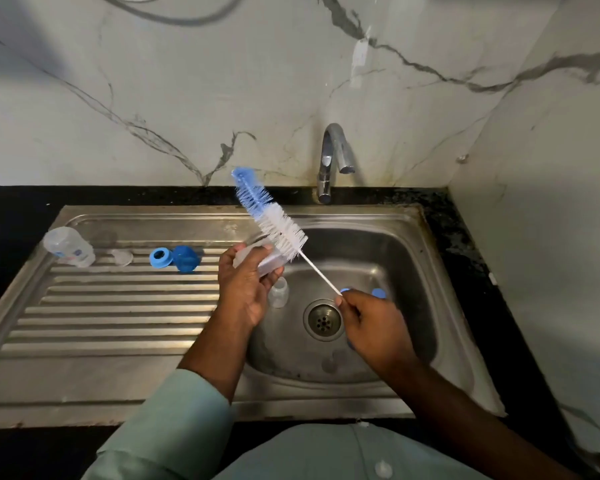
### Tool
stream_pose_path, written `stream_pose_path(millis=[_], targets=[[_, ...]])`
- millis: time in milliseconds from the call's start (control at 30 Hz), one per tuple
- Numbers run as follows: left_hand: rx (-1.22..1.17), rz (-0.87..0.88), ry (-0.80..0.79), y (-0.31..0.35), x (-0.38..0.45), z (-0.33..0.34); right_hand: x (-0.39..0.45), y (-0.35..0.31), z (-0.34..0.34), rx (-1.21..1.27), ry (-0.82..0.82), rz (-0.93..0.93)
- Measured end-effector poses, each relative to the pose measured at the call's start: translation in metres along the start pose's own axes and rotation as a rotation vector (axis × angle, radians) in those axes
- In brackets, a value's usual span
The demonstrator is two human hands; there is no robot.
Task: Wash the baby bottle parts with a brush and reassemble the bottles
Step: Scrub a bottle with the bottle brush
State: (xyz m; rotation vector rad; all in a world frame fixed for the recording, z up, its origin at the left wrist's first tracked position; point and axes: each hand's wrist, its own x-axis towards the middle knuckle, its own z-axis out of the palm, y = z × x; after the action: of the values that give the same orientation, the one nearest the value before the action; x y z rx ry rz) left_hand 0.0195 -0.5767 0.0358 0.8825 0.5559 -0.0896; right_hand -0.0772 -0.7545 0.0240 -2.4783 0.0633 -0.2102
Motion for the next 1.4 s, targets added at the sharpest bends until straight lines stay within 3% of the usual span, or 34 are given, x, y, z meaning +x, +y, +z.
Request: stream_pose_path(millis=[167,300,433,500,633,800,933,1133,1300,1400], targets=[[-0.066,0.064,0.06,0.015,-0.001,-0.006,-0.019,-0.008,-0.013,-0.3,-0.101,0.021],[0.117,0.099,0.023,-0.005,-0.013,0.002,0.001,-0.016,-0.007,-0.314,-0.098,0.05],[-0.078,0.137,0.091,0.012,-0.008,-0.001,-0.002,0.003,-0.01,-0.402,-0.119,-0.04],[-0.096,0.138,0.076,0.018,-0.007,-0.004,-0.02,0.007,-0.012,-0.367,-0.103,-0.094],[0.174,0.104,-0.025,-0.002,-0.018,0.003,0.002,-0.007,-0.005,-0.24,-0.065,-0.058],[-0.147,0.096,0.142,0.02,-0.009,-0.005,-0.021,-0.006,-0.005,-0.222,-0.104,-0.078],[0.009,0.004,0.035,0.0,-0.022,0.005,-0.016,-0.02,0.0,-0.197,-0.087,-0.074],[-0.178,-0.064,0.106,0.033,-0.009,-0.008,-0.024,0.001,-0.012,-0.358,-0.071,-0.159],[0.098,-0.074,0.079,0.006,-0.021,0.004,-0.008,-0.01,-0.002,-0.359,-0.075,-0.115],[-0.01,-0.118,0.122,0.007,-0.021,0.003,0.006,-0.012,-0.005,-0.363,-0.109,-0.099]])
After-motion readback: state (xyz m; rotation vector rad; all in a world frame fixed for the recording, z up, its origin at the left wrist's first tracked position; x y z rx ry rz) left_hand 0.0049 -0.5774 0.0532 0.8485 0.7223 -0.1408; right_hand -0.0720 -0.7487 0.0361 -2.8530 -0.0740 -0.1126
